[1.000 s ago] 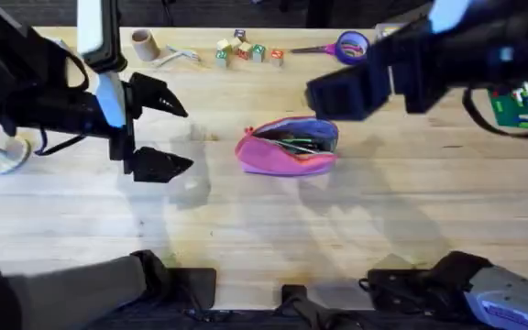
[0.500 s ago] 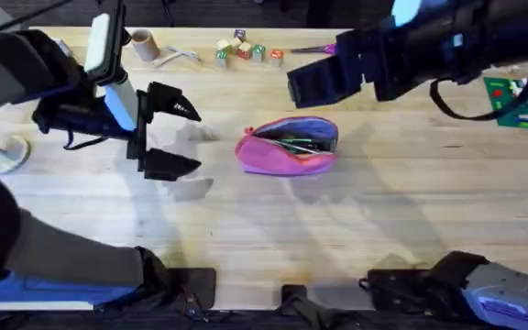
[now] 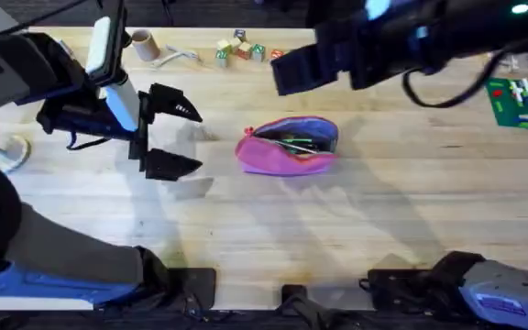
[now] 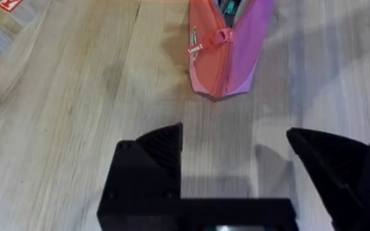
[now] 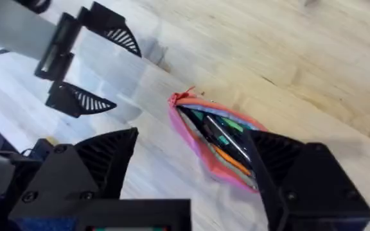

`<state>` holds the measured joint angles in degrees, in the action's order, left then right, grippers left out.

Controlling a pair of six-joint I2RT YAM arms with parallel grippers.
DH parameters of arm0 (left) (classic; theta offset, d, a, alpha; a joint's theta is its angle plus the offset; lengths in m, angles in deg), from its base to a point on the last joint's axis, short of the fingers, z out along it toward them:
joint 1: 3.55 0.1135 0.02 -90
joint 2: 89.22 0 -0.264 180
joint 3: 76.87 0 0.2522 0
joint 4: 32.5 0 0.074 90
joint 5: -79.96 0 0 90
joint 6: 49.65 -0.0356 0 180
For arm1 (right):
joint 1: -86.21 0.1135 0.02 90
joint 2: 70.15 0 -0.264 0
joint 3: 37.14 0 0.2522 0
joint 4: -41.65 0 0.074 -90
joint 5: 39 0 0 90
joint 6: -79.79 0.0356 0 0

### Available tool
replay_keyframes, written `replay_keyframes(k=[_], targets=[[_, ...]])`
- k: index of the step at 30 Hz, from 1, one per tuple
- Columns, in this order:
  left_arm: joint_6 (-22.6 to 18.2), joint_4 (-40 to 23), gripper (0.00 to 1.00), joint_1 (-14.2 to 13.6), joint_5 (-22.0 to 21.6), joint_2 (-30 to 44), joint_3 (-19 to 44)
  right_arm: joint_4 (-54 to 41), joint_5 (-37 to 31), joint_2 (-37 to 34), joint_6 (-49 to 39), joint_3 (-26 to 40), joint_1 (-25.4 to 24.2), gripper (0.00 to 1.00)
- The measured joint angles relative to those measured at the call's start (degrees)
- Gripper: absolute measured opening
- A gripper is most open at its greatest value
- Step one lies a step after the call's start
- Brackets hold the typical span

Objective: Unzip the bag, pick up the pens from the table one at a time and place them inside, then zip the bag closed.

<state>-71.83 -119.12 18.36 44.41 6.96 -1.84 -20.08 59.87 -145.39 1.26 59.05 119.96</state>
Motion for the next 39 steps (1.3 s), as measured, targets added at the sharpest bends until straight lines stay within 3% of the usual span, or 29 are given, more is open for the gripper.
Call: replay_keyframes(k=[8, 9, 14, 23, 39], targets=[[0.0, 0.0, 0.993, 0.0, 0.0, -0.01, 0.0, 4.55, -7.83, -5.18, 1.5, 0.0, 8.28, 0.998], [0.0, 0.0, 0.993, 0.0, 0.0, 0.01, 0.0, 6.11, -11.92, -7.23, 2.3, 0.0, 11.78, 0.998], [0.0, 0.0, 0.993, 0.0, 0.0, 0.01, 0.0, 7.23, -16.96, -10.6, 4.26, 0.0, 15.35, 0.998], [0.0, 0.0, 0.993, 0.0, 0.0, 0.01, 0.0, 11.43, -22.13, -15.17, 10.89, 0.0, 16.12, 0.998], [0.0, 0.0, 0.993, 0.0, 0.0, 0.01, 0.0, 13.33, -22.81, -24.38, 12.14, 0.0, 16.12, 0.998]])
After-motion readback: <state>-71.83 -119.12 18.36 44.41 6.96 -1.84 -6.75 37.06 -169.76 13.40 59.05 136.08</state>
